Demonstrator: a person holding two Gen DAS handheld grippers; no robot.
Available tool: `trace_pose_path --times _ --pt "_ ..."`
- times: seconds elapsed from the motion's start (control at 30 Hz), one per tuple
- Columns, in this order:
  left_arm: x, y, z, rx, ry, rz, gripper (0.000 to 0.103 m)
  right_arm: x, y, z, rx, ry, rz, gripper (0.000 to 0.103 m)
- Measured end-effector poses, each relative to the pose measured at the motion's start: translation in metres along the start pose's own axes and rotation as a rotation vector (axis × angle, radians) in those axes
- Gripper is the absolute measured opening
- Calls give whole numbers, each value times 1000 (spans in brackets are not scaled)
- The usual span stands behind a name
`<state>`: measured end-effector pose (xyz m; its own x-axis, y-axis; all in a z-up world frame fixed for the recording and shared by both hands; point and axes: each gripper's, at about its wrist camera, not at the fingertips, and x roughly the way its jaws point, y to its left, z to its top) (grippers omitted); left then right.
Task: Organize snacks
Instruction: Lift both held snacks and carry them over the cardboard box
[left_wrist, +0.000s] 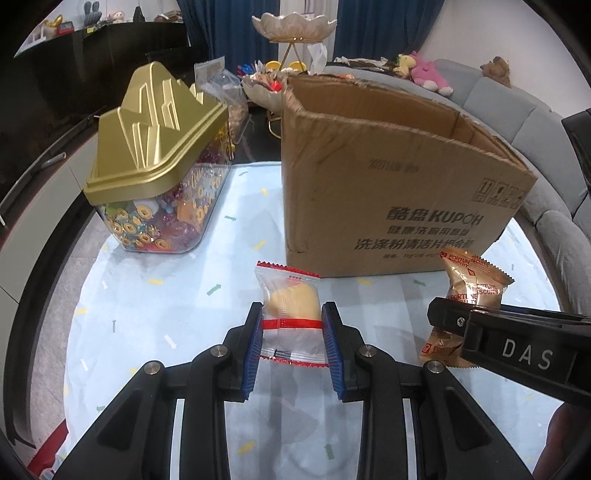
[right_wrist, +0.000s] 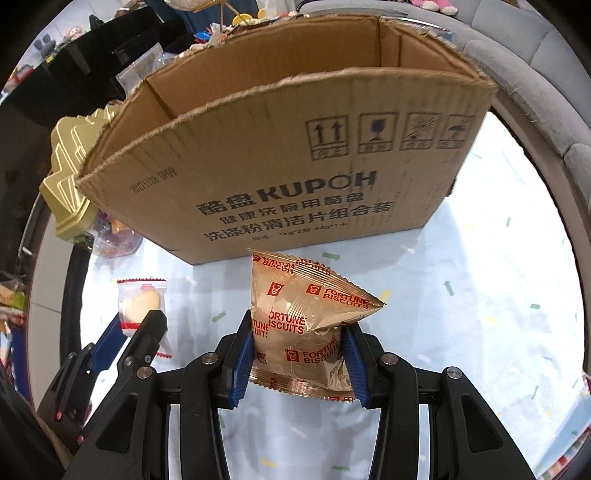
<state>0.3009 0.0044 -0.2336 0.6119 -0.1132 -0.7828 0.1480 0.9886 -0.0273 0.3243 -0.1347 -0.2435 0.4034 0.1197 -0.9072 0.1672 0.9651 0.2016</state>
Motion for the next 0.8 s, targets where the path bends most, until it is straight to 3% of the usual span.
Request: trace_pose_path --times 0.8 --pt "-65 -25 23 23 -94 -14 31 -82 -17 -2 -50 -177 -19 45"
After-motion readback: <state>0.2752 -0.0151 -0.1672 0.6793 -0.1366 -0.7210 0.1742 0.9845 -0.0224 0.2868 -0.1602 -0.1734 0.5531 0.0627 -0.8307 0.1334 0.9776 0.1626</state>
